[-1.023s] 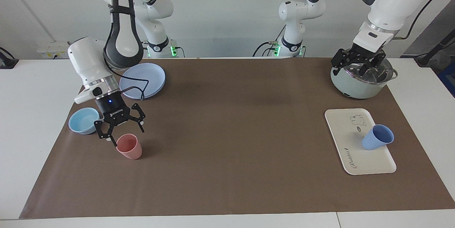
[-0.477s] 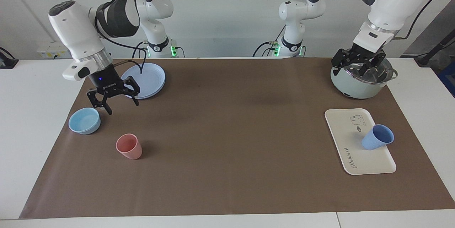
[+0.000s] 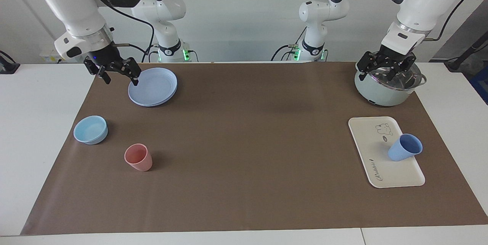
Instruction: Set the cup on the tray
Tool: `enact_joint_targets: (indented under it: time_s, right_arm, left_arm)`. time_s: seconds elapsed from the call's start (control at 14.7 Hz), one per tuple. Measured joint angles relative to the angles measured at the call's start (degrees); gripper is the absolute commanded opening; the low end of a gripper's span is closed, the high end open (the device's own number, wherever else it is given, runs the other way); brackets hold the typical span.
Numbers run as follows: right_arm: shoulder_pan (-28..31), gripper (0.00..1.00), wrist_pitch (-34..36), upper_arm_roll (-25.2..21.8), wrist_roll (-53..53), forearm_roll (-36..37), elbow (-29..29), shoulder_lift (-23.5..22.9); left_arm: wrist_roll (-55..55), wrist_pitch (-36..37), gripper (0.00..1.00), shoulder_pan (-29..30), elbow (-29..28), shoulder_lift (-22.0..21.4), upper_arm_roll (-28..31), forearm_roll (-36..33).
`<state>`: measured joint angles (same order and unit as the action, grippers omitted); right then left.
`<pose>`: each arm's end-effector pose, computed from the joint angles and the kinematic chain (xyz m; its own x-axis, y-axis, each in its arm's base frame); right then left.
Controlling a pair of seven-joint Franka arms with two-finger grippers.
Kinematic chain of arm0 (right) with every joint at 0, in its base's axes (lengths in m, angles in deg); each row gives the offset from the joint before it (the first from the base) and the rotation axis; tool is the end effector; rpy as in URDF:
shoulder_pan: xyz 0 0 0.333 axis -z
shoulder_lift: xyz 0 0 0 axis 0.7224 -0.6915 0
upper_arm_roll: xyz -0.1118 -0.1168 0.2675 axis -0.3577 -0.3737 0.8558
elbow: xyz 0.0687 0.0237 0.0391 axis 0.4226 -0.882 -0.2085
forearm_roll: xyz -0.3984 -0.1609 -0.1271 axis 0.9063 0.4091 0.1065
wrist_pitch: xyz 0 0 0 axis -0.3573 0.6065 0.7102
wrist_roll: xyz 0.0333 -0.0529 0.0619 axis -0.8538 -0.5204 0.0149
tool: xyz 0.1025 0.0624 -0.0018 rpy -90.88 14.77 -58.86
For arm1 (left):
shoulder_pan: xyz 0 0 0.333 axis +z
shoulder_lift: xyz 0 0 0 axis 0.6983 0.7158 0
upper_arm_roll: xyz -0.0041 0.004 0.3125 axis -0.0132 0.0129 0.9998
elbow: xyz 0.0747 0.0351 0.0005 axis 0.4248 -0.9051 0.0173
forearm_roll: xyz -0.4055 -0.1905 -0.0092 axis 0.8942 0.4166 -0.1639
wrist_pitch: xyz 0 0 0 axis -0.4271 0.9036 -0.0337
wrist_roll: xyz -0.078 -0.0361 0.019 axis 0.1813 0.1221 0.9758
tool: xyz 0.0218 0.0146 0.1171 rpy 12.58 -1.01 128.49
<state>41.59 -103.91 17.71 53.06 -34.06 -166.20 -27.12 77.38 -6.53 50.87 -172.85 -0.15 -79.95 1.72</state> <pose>0.5923 -0.0150 0.5739 0.9904 -0.1369 -0.0176 -0.1372 -0.9904 -0.0156 0.6090 -0.0443 0.6016 0.9959 -0.0834 0.0355 -0.0838 -0.9964 0.0091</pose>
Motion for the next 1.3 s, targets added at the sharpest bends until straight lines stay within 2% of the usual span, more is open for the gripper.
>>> enact_joint_targets:
  time_s: [0.27, 1.3]
  right_arm:
    - [0.27, 1.0, 5.88, 0.02, 0.0, 0.04, 4.41, -0.16]
    - [-0.23, 1.0, 5.72, 0.48, 2.91, 2.34, 4.99, -0.17]
  left_arm:
    - [-0.01, 0.22, 1.0, 0.04, 0.46, -0.53, 0.08, 0.0]
    - [-0.01, 0.57, 1.0, 0.79, 0.45, -0.61, 0.35, 0.0]
